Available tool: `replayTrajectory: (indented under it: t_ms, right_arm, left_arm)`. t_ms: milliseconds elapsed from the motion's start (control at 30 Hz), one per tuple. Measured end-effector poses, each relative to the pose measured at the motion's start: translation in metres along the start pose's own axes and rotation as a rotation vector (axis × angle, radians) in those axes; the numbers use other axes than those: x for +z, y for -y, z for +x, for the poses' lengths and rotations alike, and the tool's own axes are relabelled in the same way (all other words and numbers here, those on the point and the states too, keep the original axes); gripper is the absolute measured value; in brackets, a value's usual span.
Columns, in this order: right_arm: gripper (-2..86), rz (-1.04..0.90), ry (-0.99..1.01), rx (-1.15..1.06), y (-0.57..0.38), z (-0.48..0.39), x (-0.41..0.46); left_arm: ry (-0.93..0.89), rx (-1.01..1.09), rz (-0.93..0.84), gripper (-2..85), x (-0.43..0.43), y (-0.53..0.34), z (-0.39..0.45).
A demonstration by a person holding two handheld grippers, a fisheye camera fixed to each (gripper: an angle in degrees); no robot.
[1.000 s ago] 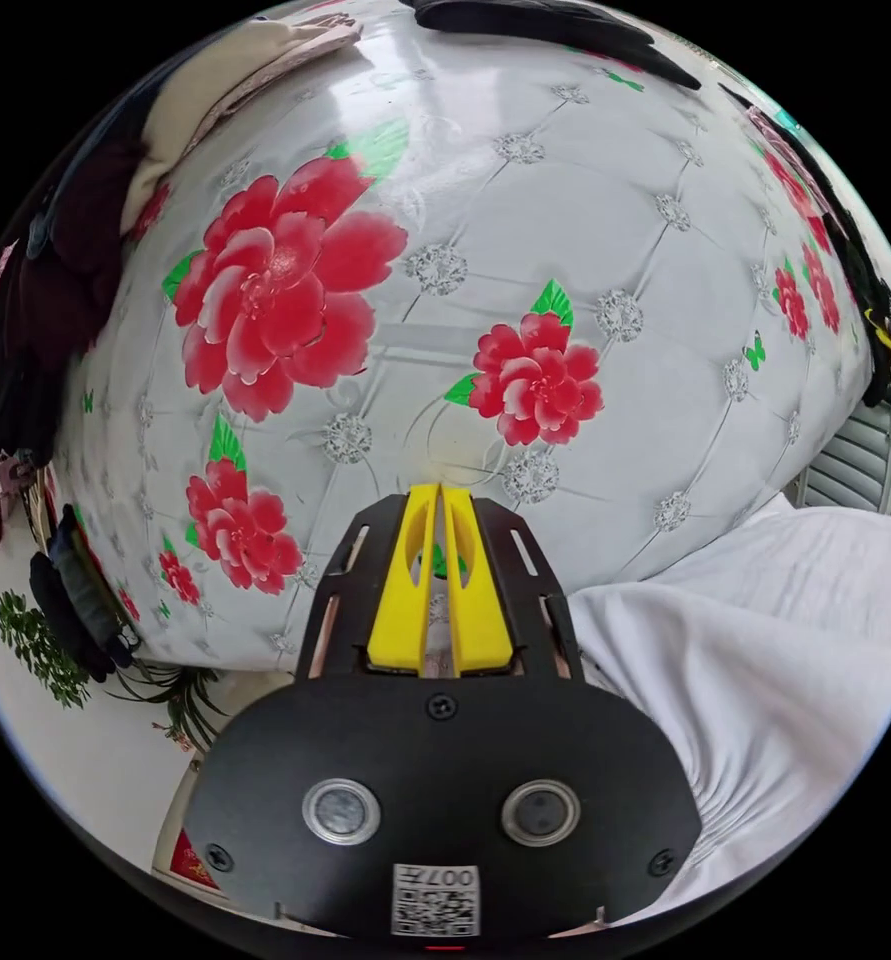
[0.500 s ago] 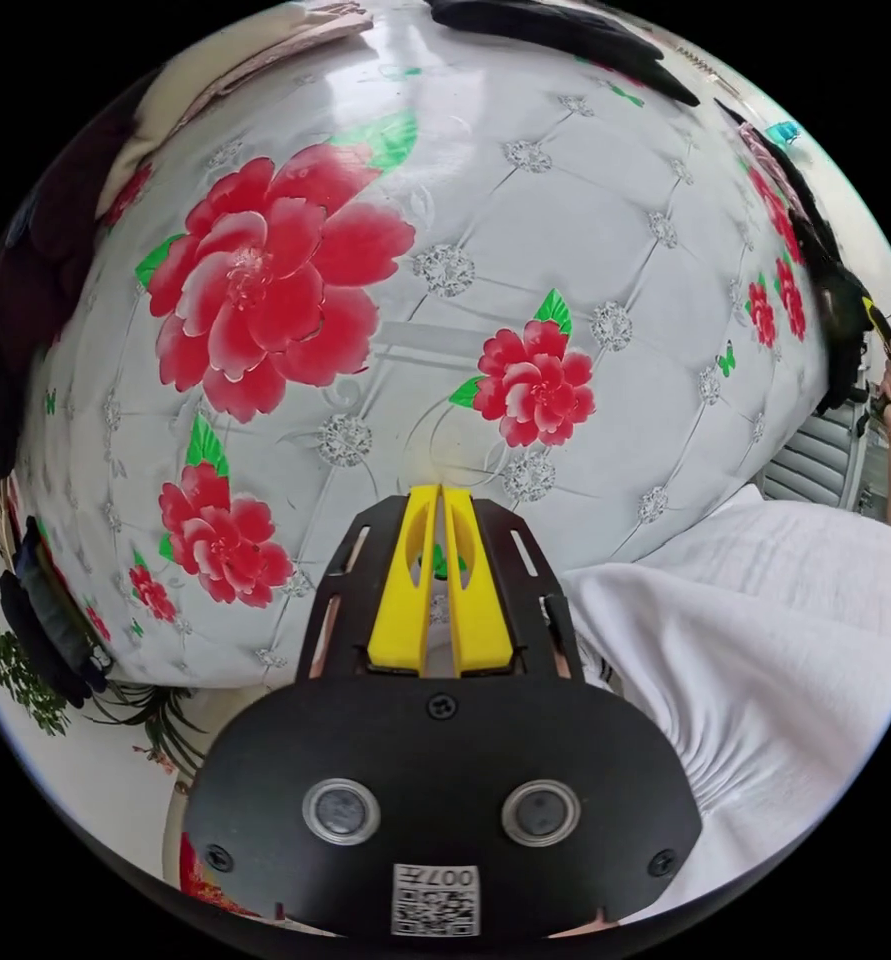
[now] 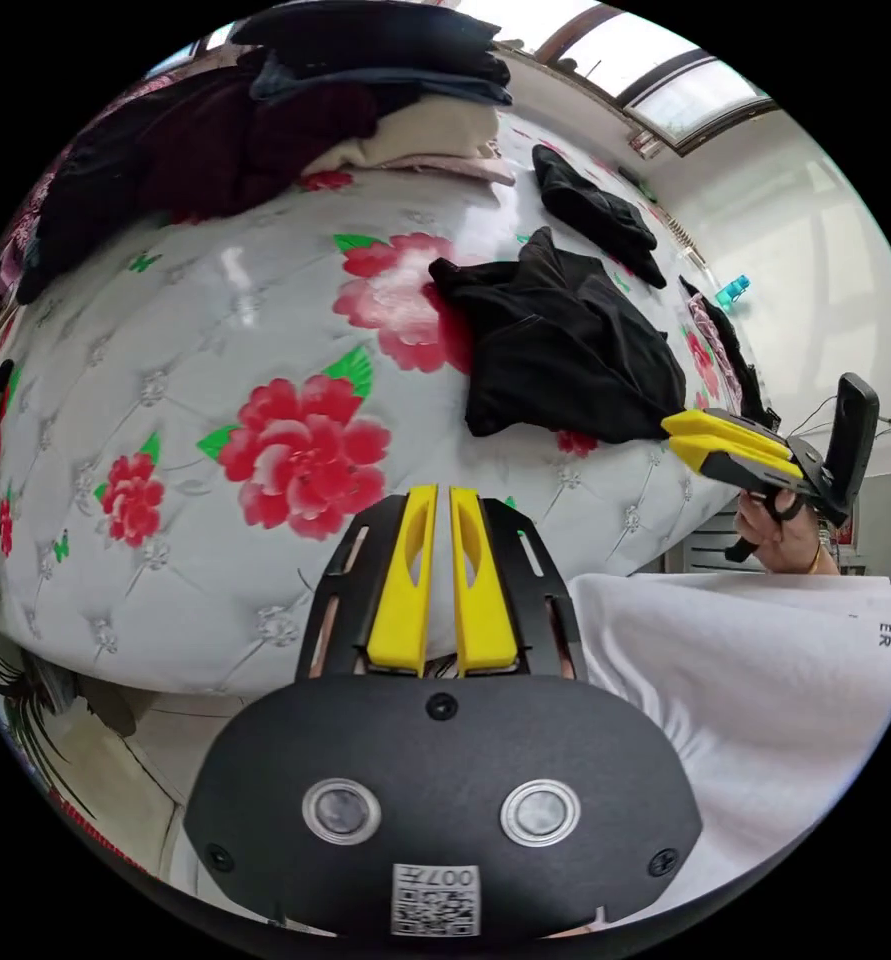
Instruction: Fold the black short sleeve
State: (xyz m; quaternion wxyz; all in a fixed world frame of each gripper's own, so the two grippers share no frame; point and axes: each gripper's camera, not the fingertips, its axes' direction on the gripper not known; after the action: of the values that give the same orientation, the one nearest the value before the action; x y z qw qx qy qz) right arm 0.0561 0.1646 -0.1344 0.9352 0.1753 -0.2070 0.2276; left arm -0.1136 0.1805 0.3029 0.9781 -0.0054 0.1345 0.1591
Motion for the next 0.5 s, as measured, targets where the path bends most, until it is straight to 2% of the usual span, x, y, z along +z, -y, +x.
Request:
replayTrajectory:
  t_ms: [267, 500]
  right_arm:
    - [6.8, 0.155, -0.249, 0.497, -0.051, 0.094, -0.052]
    - [7.2, 0.263, -0.426, 0.743, -0.03, 0.171, -0.089]
  left_arm:
    - [-0.023, 0.083, 0.002, 5.0, -0.038, -0.016, -0.026]
    - [-0.088, 0.275, 0.058, 7.8, -0.08, 0.004, 0.011]
